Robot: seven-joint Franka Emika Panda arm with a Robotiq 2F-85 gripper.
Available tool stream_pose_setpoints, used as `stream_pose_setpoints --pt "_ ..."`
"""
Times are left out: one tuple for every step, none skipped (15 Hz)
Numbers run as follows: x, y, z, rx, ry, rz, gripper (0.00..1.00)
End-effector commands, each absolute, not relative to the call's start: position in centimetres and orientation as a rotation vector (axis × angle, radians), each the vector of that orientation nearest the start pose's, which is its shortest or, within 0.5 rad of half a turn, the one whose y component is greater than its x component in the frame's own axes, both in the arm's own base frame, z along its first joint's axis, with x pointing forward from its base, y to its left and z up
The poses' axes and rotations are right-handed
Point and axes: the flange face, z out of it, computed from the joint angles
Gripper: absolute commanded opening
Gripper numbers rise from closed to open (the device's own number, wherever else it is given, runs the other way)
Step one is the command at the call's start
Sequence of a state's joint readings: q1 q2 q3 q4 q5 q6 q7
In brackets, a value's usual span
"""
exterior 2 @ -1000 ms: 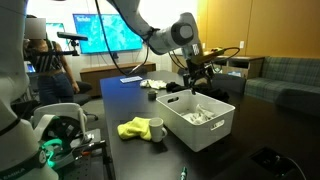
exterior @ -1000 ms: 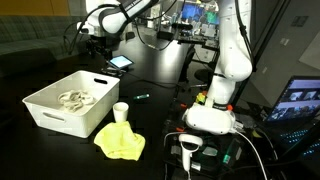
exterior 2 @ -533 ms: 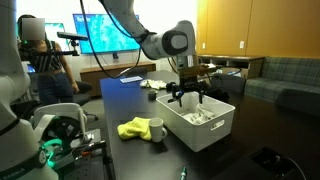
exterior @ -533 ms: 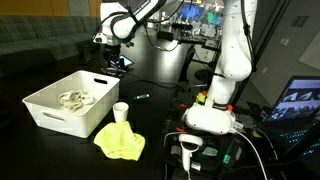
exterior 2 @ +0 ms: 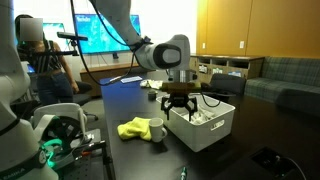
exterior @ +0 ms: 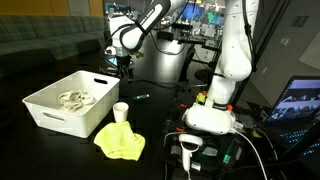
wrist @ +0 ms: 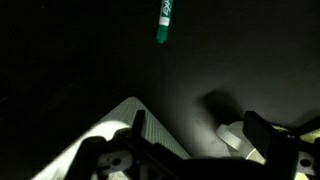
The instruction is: The white towel should go in the basket first, followed by the marker in the cup, then the yellow towel in the basket, and the black tape in the cup.
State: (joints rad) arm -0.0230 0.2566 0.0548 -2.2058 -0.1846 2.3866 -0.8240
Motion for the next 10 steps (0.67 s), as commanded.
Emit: stream_pose_setpoints --pt "52.1 1.1 24.2 -2.92 -1.309 0.15 1.0" --pt "51.5 1.0 23.5 -2.944 -1.251 0.142 1.0" --pt "50.9 0.8 22.8 -2.963 -1.194 0.134 1.0" --pt "50.3 0.7 22.1 -2.987 -1.131 0.125 1.0" --pt "49.5 0.4 21.5 -3.006 -1.074 0.112 1.0" --pt "48.9 0.2 20.8 -3.023 -1.021 0.101 1.0" --pt "48.3 0.0 20.2 -3.038 -0.966 0.094 1.0" --pt "47.8 -0.2 19.6 -3.053 -0.926 0.084 1.0" --pt "47.1 -0.4 19.0 -3.068 -0.88 0.075 1.0" --pt "46.6 -0.6 18.5 -3.084 -0.839 0.066 1.0"
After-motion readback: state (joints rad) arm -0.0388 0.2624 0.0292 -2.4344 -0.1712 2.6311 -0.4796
